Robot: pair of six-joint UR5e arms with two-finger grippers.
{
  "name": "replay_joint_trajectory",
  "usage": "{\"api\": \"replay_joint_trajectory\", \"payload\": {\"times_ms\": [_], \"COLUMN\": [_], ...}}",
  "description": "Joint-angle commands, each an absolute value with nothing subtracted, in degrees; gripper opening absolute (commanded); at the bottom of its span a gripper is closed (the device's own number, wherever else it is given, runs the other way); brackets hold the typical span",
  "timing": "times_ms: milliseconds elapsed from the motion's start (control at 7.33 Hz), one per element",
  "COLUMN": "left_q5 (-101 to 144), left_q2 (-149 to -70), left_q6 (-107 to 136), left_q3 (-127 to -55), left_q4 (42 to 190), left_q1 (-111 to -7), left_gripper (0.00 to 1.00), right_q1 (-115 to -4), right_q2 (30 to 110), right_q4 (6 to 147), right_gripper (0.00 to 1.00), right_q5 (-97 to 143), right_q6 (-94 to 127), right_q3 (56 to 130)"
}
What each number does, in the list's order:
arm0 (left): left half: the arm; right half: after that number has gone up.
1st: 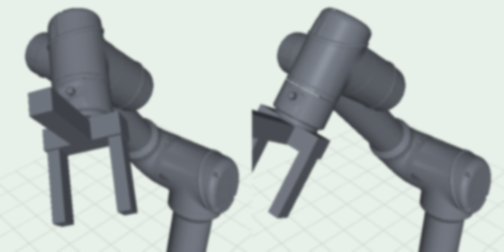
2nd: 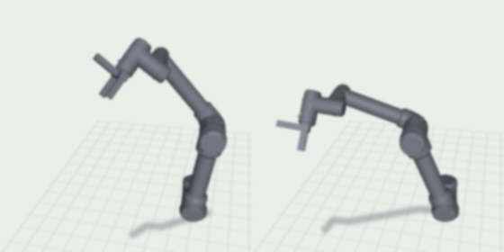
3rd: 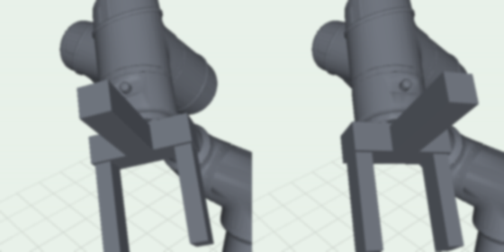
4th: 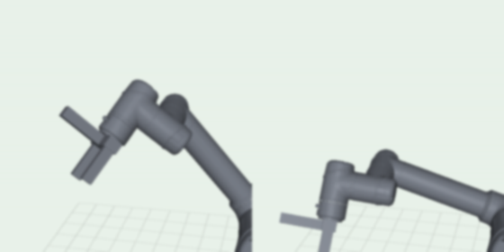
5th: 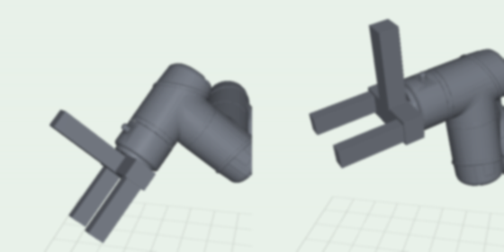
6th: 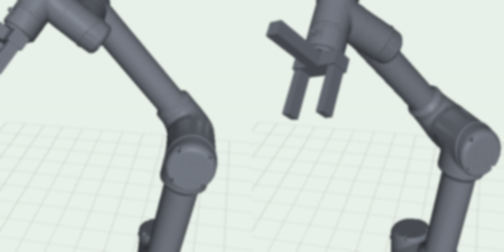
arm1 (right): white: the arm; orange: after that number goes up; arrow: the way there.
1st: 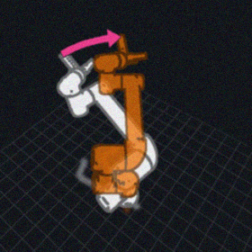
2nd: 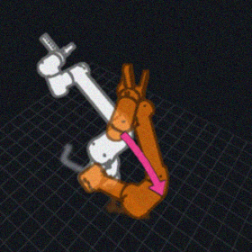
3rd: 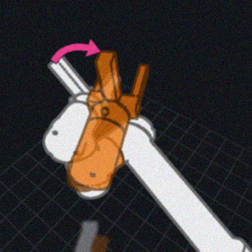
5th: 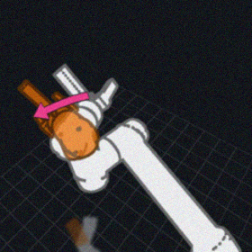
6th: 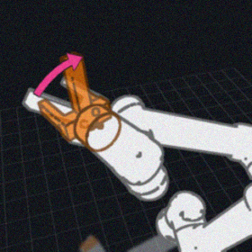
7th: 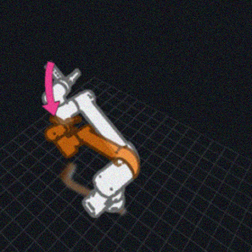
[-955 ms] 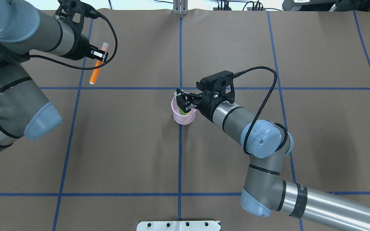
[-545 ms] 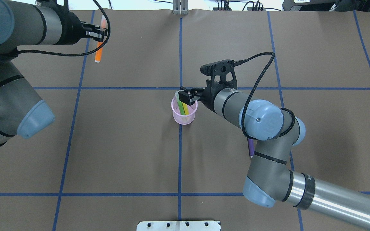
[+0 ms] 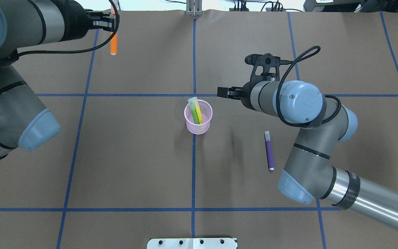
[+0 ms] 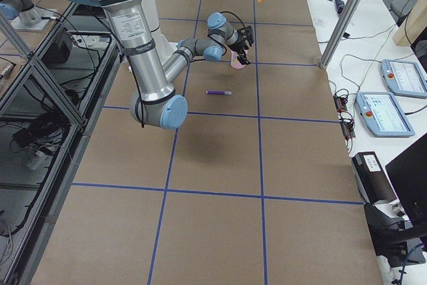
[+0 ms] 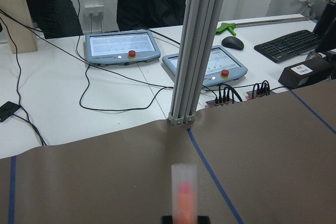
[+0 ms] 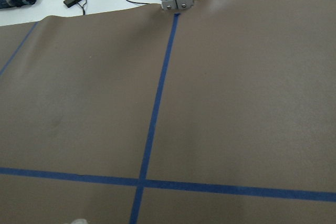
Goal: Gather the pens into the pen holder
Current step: 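Bring orange marker over cup with left gripper while right moves toward purple marker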
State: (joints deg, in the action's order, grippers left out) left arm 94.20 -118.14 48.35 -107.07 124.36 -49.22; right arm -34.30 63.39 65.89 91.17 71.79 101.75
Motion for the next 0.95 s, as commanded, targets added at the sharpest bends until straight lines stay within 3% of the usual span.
{"api": "replay_joint_trajectory", "payload": {"times_ms": [0, 409, 818], "left_q5": [88.29, 72.46, 69.17], "left_q2": [-118.21, -116.55, -116.46], "left_q6": [54.55, 59.04, 61.17], "left_q3": [-108.28, -106.18, -99.08], "left_q4": [128.02, 141.01, 161.05], "left_q1": [-45.91, -33.25, -28.83], "left_gripper": [0.0, 0.0, 0.0], "right_q1": [-40.32, -46.47, -43.61], "right_q2": [65.37, 66.45, 66.62], "right_q4": [71.54, 79.33, 80.68], "right_gripper": [0.99, 1.0, 1.0], "right_q5": [101.41, 115.51, 118.21], "right_q6": [71.2, 62.01, 59.68], "right_q3": [102.04, 101.16, 97.39]}}
